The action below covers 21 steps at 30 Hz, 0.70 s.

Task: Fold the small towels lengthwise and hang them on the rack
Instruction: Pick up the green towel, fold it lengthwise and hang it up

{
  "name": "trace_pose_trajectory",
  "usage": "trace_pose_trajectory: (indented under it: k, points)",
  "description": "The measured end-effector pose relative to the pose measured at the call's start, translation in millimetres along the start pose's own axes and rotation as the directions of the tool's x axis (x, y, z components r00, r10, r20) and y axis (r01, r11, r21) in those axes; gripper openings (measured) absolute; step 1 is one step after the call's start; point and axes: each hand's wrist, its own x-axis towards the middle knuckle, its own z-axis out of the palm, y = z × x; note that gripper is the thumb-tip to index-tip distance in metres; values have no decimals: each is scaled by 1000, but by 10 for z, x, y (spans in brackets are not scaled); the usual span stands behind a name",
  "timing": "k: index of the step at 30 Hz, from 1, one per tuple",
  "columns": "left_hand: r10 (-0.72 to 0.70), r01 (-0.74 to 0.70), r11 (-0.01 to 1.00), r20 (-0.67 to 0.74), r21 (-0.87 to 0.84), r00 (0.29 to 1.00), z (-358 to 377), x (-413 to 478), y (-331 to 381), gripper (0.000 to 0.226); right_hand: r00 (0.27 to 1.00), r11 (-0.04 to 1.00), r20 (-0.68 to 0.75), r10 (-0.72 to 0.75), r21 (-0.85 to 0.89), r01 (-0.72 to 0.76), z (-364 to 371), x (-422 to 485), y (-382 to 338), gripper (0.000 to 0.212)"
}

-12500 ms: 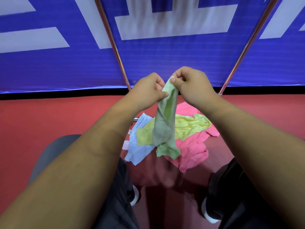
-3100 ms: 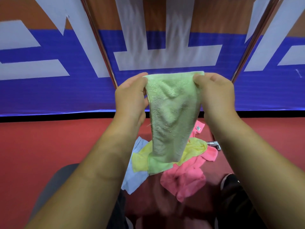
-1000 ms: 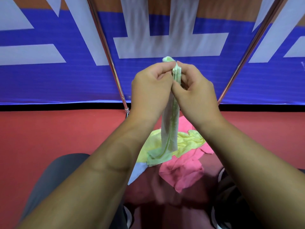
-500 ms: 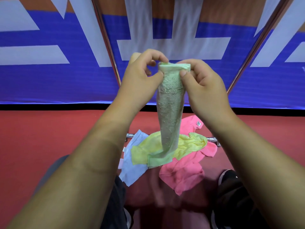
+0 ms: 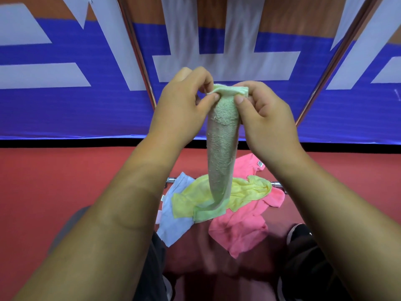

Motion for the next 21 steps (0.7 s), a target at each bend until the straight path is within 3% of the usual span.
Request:
trace_pose_trajectory:
  k: [5,12,17,20,21]
  points:
    - [21,-22,1000,156,4,988,-47,12,-54,9,1000,999,17,-23,-28,24,-31,12,15,19]
    - [-16,13,994,30,105,999,4,11,32,12,998,993,-43,-51,-107,46,11,18,51,19]
    - [-267,260,963,-130,-69,955,118,-27,168,30,988,1000,-154,21,-12,-23,44,49,25,18]
    - [-378,366,863,34,-348,925,198,-29,202,10,986,995,-142,86,56,-79,25,73,32,21]
    - [-370,375,827,96,-420,924,213,-34,216,13,986,991,-126,106,91,-95,24,77,28,23]
